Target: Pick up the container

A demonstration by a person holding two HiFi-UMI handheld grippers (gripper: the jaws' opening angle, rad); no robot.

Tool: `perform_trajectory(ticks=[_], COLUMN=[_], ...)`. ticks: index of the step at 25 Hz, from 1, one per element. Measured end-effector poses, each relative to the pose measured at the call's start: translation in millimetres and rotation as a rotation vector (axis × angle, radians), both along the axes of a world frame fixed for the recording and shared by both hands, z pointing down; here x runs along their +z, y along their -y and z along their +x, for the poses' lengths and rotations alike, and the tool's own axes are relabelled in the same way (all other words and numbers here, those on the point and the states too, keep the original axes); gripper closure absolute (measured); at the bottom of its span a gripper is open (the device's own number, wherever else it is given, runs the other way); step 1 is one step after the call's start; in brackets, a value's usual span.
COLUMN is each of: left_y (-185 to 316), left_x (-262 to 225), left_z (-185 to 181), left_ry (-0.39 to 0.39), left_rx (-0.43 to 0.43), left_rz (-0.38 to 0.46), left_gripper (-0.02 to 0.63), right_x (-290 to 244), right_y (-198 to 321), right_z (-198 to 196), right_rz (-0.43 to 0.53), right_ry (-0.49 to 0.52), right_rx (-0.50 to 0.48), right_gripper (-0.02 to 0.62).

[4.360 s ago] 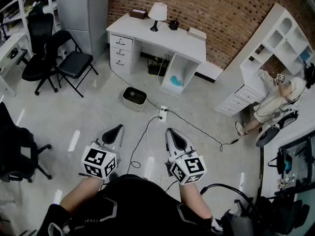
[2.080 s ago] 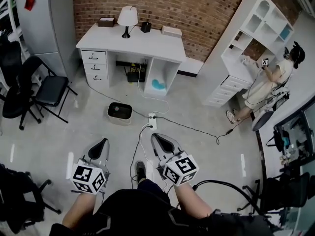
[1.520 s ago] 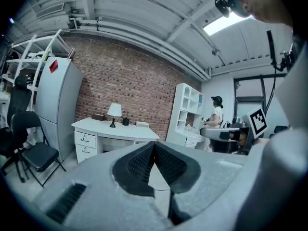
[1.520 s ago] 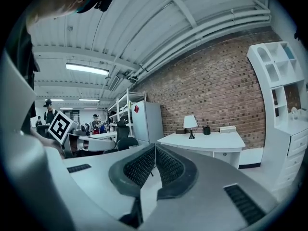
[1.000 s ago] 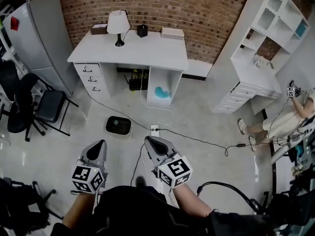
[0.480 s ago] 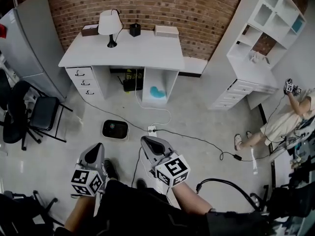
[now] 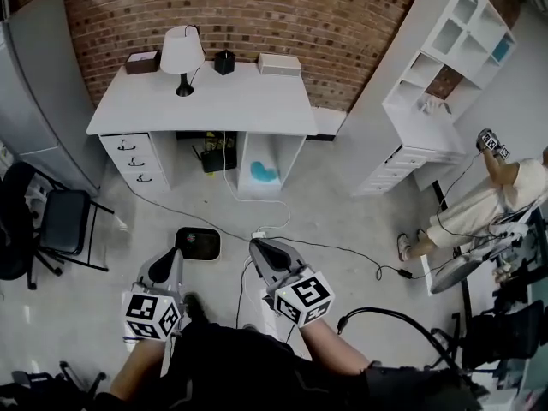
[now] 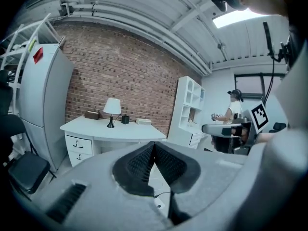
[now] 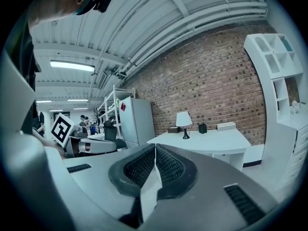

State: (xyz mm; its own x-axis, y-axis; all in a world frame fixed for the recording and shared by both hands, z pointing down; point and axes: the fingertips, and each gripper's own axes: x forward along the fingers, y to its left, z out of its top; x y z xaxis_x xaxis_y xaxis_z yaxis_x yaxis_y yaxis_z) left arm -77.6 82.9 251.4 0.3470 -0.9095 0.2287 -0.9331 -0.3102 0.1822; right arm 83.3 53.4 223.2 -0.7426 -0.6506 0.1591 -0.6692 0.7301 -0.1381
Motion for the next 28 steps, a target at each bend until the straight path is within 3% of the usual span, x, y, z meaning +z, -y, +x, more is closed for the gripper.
perform_trajectory(ticks=[16, 28], left_y=[87.6, 120.7], left_x=[5.0, 34.8], left_z=[-93.3, -117.2], left_ry=[-0.041, -0.076], left_rx=[0.063, 0.16], left_rz=[0.002, -0.058], left_gripper=[0.598, 0.598], right_x=[4.5, 18.9], right_y=[84.1, 113.0], right_z=[-79.7, -109.9], right_rz=[-0.019, -0.048], right_ry=[-0.014, -0.041], right_rx=[0.075, 0.13], right_gripper=[0.588, 0.588])
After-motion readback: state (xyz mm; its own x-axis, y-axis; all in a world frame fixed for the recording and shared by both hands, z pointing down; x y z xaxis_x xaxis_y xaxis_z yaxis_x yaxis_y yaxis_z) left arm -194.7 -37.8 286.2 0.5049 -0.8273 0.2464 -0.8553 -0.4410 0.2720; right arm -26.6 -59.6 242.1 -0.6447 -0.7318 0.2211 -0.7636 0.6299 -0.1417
